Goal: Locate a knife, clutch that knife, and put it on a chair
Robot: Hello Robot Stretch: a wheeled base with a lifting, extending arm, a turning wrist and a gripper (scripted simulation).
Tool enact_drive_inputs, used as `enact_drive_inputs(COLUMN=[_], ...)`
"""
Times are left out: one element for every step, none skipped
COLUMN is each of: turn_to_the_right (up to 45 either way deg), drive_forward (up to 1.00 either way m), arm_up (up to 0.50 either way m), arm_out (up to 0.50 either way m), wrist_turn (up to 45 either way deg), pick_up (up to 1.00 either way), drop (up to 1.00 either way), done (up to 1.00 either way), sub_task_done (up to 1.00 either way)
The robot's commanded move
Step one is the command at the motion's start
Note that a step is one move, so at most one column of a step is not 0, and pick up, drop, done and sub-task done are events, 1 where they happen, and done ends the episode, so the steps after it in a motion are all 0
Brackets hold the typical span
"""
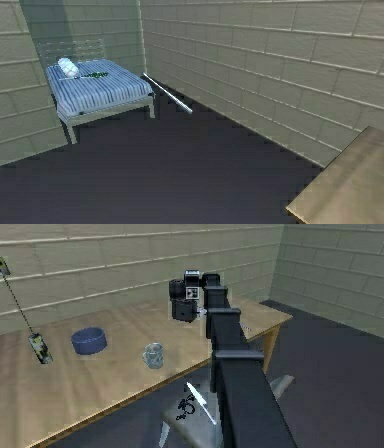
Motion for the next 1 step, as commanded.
enact_drive_inputs(turn_to_the_right=[0.0], drive_forward=[0.0], arm_up=[0.0], arm_out=[0.0], wrist_turn=[0.0], pick_up=[0.0], drop=[0.0], done=[1.0], sub_task_done=[0.0])
